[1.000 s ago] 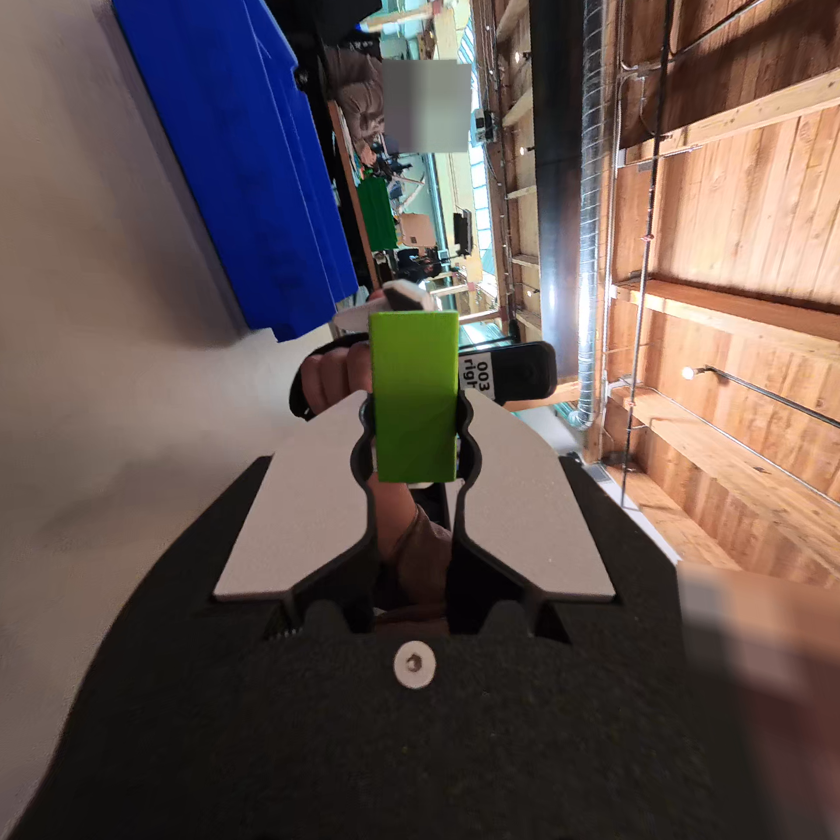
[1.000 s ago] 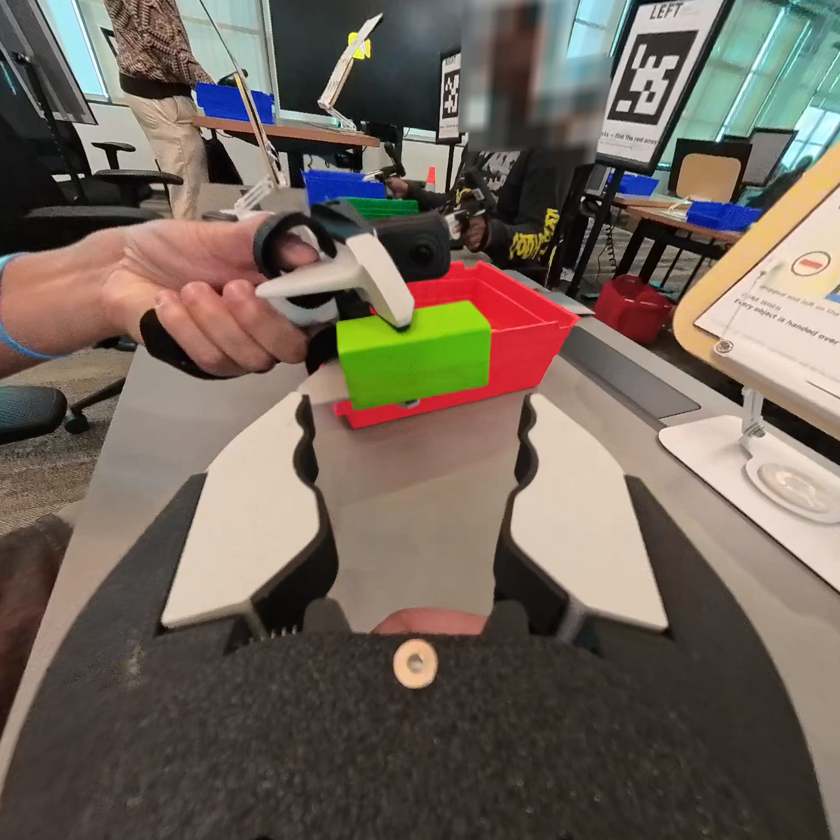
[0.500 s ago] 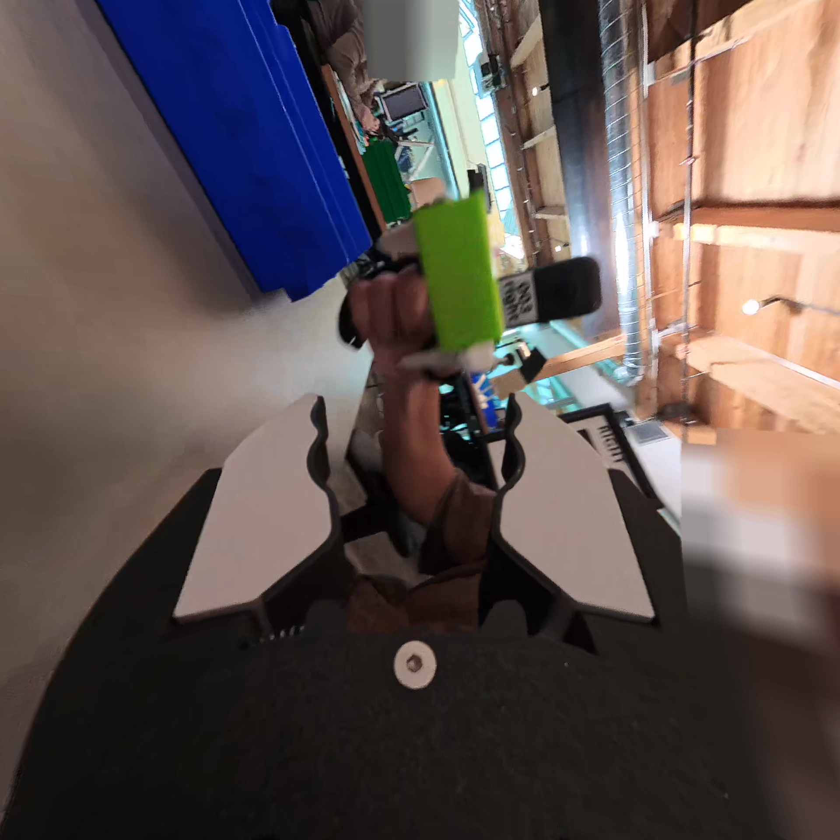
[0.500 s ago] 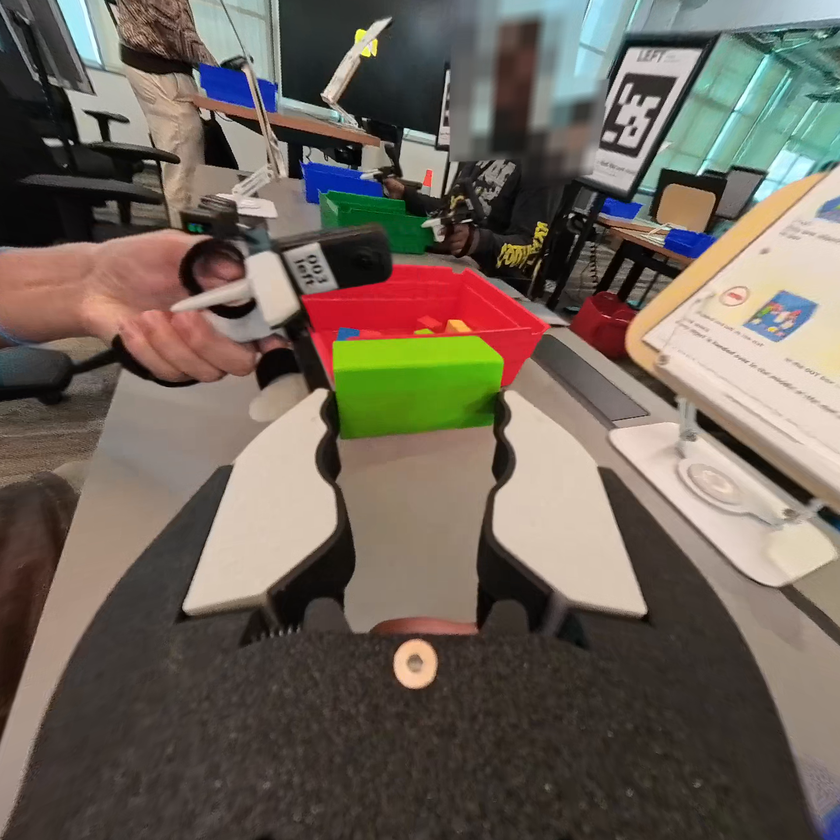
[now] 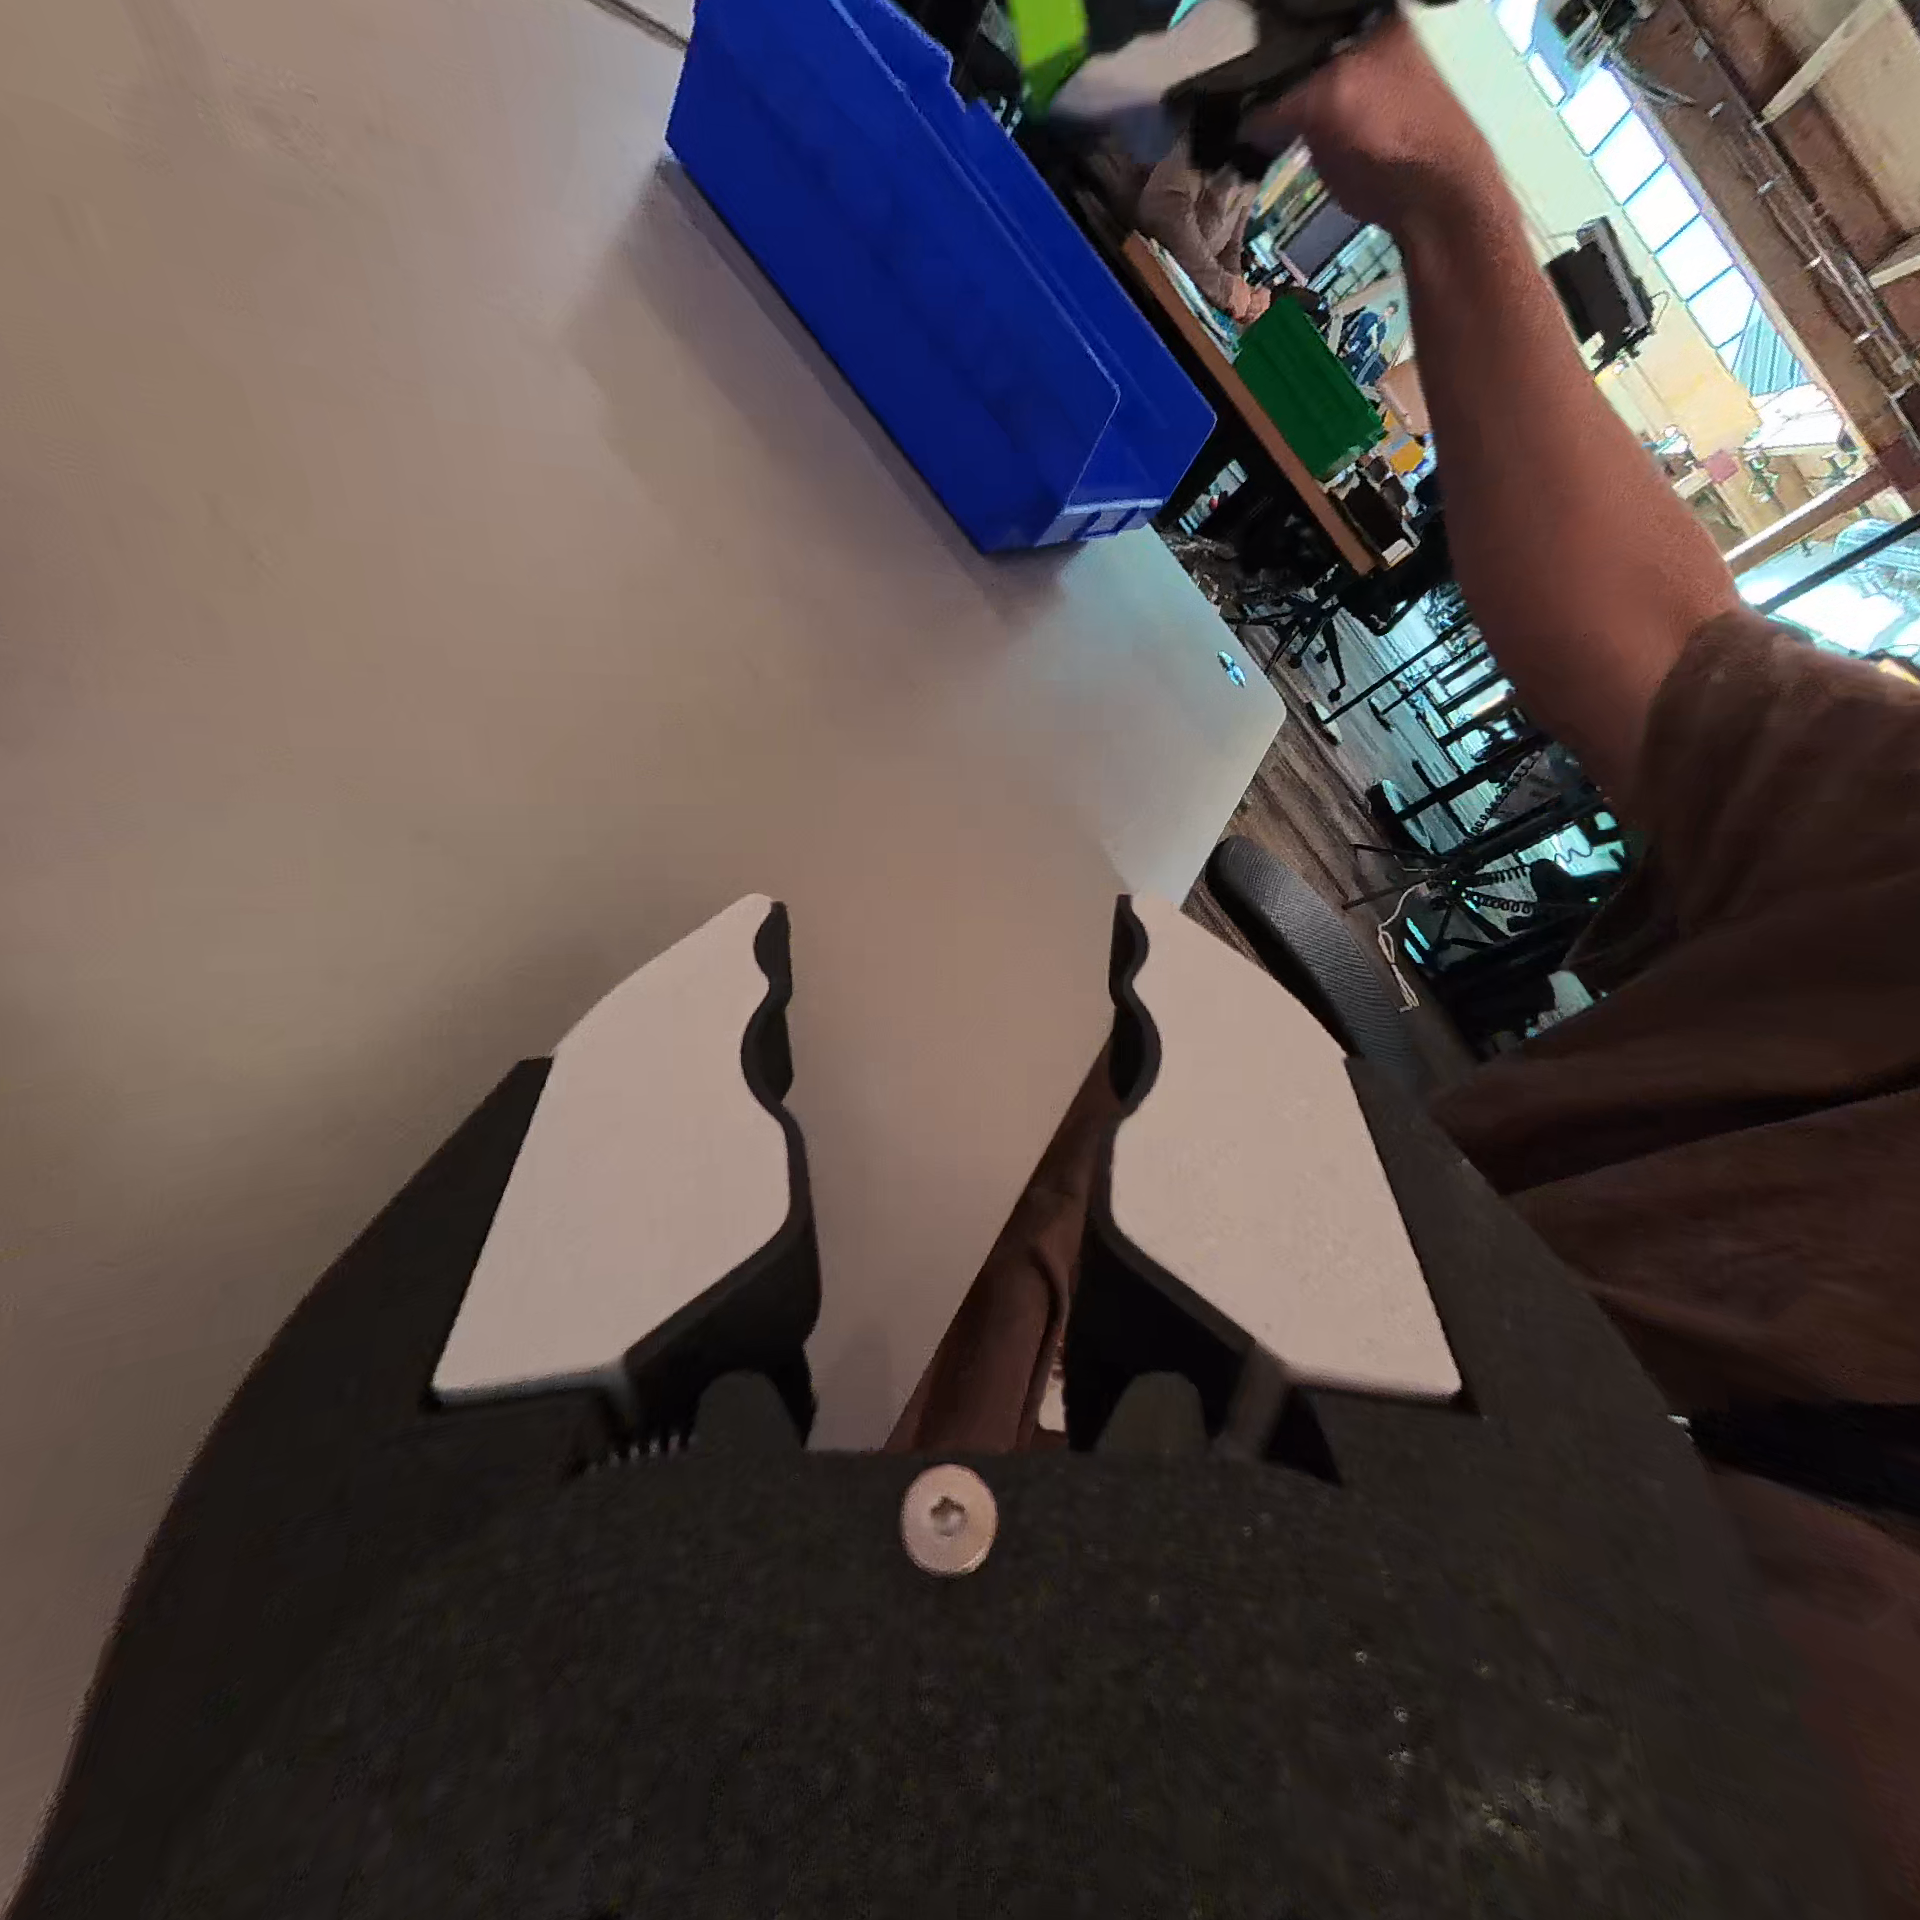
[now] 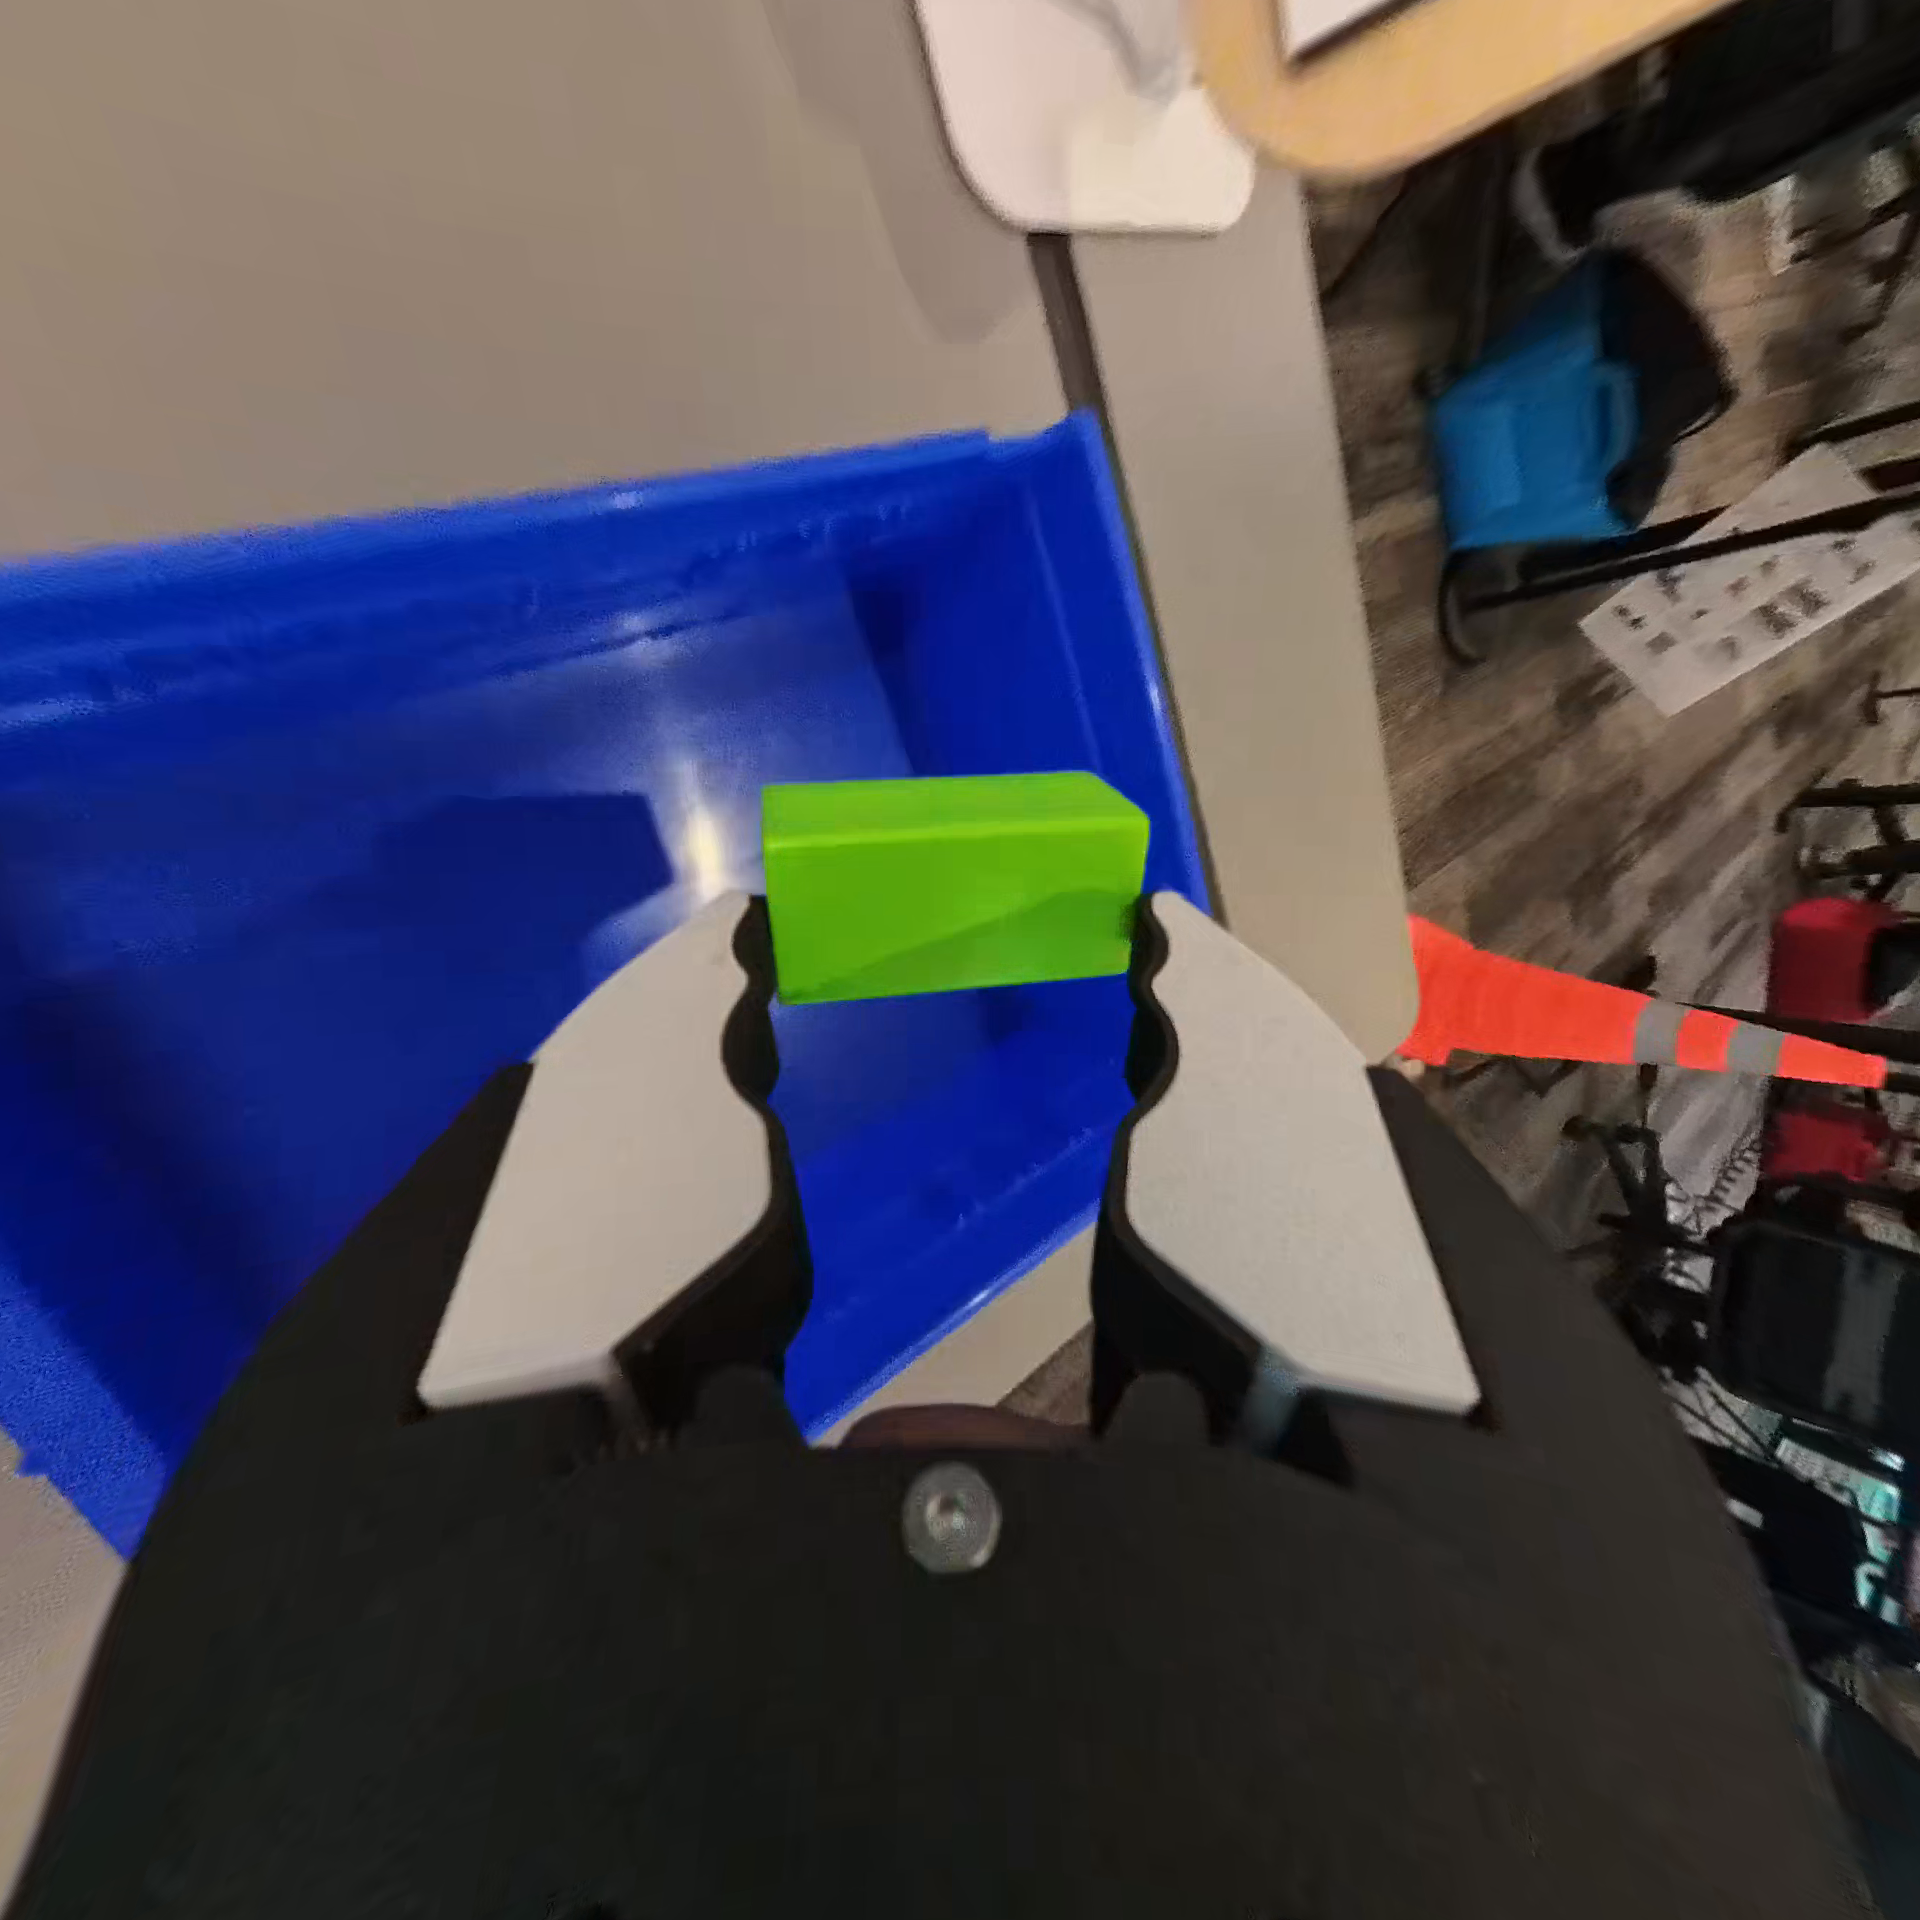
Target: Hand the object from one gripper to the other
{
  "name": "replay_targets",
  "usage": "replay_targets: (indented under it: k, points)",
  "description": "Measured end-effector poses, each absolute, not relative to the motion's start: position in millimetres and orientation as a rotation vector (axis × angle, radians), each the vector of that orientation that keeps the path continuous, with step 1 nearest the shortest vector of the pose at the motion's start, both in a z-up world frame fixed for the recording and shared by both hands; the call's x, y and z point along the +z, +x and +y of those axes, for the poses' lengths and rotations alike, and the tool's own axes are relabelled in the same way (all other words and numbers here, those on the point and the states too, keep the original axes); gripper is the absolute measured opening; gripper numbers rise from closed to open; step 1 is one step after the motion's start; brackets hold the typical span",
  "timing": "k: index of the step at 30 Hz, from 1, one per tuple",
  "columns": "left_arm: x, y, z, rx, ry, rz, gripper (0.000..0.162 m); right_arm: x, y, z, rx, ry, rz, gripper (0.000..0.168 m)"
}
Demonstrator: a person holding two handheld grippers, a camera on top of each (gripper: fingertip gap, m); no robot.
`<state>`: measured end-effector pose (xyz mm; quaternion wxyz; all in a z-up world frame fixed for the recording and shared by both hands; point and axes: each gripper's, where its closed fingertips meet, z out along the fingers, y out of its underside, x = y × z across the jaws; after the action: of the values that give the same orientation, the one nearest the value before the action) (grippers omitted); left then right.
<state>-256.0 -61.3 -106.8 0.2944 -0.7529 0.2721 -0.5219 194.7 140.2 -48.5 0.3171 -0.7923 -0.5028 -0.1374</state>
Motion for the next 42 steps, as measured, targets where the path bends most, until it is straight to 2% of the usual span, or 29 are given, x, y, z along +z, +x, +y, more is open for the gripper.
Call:
replay_targets:
  k: [6, 10, 21, 23, 24, 26, 30, 32, 34, 37, 39, 42]
  points:
    - [-105.2, -264.0, -50.0, -1.329, -1.976, 0.715, 0.058, -144.4, 224.0, 146.9, -0.3, -2.332, -1.662, 0.066]
    - [-107.7, -267.0, -46.1, -1.317, -1.979, 0.695, 0.058, -175.5, 234.9, 146.0, -0.296, -2.352, -1.801, 0.066]
    - [-121.0, -252.2, -55.9, -1.332, -2.02, 0.764, 0.059, -180.8, 220.9, 148.3, -0.268, -2.366, -1.865, 0.066]
    - [-121.9, -251.2, -56.5, -1.331, -2.024, 0.764, 0.06, -176.0, 223.0, 145.9, -0.313, -2.407, -1.816, 0.077]
    - [-122.7, -251.5, -56.0, -1.326, -2.03, 0.757, 0.062, -168.6, 222.1, 145.3, -0.341, -2.407, -1.782, 0.081]
    - [-122.7, -254.2, -52.6, -1.304, -2.031, 0.73, 0.067, -140.9, 208.4, 143.8, -0.326, -2.359, -1.668, 0.079]
    - [-120.4, -264.0, -44.2, -1.2, -2.025, 0.727, 0.068, -47.1, 151.5, 131.2, -0.095, -2.076, -1.106, 0.081]
    - [-114.5, -268.9, -40.9, -1.153, -1.997, 0.726, 0.068, -23.3, 137.3, 103.2, -0.034, -1.993, -0.864, 0.088]
    - [-108.4, -273.6, -37.5, -1.106, -1.964, 0.72, 0.066, -23.3, 136.6, 72.4, -0.067, -1.964, -0.655, 0.079]
    - [-102.6, -279.7, -33.0, -1.044, -1.932, 0.718, 0.063, -44.4, 127.5, 24.9, -0.004, -1.943, -0.376, 0.076]
    - [-100.1, -282.3, -31.0, -1.007, -1.912, 0.729, 0.064, -59.2, 116.9, 1.1, 0.077, -1.896, -0.201, 0.069]
    - [-101.8, -286.7, -25.7, -0.915, -1.896, 0.757, 0.064, -92.0, 109.6, -30.2, -0.064, -1.903, -0.12, 0.068]
